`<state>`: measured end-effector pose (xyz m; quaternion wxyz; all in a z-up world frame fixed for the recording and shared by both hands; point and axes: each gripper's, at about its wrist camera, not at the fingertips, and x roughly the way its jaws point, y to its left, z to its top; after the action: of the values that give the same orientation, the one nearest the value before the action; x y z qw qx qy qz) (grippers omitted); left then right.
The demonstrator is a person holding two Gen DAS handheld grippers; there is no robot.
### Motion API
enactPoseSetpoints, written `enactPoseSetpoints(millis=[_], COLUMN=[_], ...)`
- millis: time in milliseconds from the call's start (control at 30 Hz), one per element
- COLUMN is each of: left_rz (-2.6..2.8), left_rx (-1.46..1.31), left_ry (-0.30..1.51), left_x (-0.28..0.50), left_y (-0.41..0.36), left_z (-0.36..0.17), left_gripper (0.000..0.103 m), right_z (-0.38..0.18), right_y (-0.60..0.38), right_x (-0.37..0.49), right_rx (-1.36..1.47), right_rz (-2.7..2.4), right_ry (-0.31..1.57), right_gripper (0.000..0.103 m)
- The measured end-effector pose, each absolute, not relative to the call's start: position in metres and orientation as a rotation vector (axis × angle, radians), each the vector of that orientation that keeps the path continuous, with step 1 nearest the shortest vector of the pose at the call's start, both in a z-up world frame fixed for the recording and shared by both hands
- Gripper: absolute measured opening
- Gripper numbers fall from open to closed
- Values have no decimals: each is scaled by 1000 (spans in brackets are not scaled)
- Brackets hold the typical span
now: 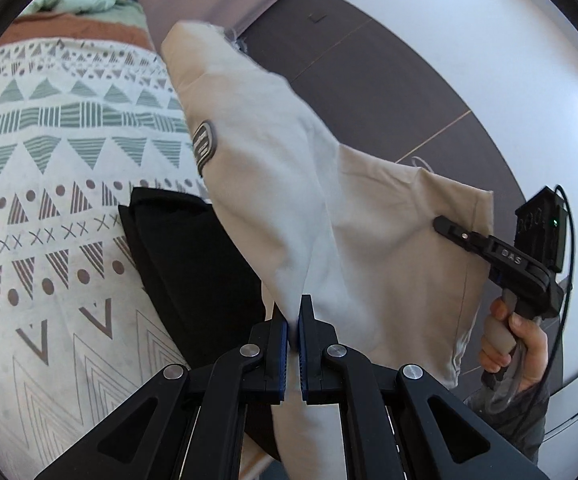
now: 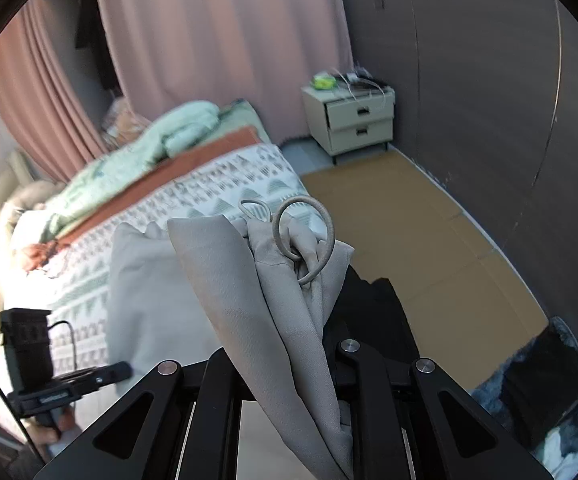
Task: Fold large clothes
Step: 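Lift the folded jacket with both grippers and carry it toward the clothes stack, then lower the jacket onto the black folded garment and open both grippers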
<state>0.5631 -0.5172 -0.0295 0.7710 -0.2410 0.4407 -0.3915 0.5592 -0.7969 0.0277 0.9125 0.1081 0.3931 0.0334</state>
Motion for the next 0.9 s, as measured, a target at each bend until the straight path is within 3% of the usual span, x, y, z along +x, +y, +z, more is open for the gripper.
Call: enactPoseSetpoints(millis=[167, 300, 333, 367, 433, 500, 633, 900], left_rz=[-833, -801, -789, -783, -780, -779, -766, -761], left_rx=[-546, -524, -509, -498, -502, -531, -513, -510], left_ry=[996, 1021, 1033, 1047, 1077, 1077, 1088, 1069], left_x=[585, 595, 597, 599, 603, 606, 608, 604], left_y=[-519, -525, -526, -527, -526, -520, -516, -514], left_z=[-60, -80, -83, -85, -89, -93, -102, -100], left_gripper=[4, 9, 17, 22, 59, 75, 77, 77], right_z=[-13, -44, -49, -53, -55, -50, -40, -50], right_y=[-804, -819, -822, -826, -836, -845, -870, -907], right_x=[598, 626, 629, 628, 619, 605, 552, 434], right_rx=[211, 242, 240, 249, 292, 332, 395, 503], right_rz=[-3, -152, -181, -203, -210, -208, -239, -297], right_ry=[897, 990, 1012, 1027, 1031, 1008, 950, 887], right_gripper=[15, 42, 52, 54, 55, 58, 69, 70])
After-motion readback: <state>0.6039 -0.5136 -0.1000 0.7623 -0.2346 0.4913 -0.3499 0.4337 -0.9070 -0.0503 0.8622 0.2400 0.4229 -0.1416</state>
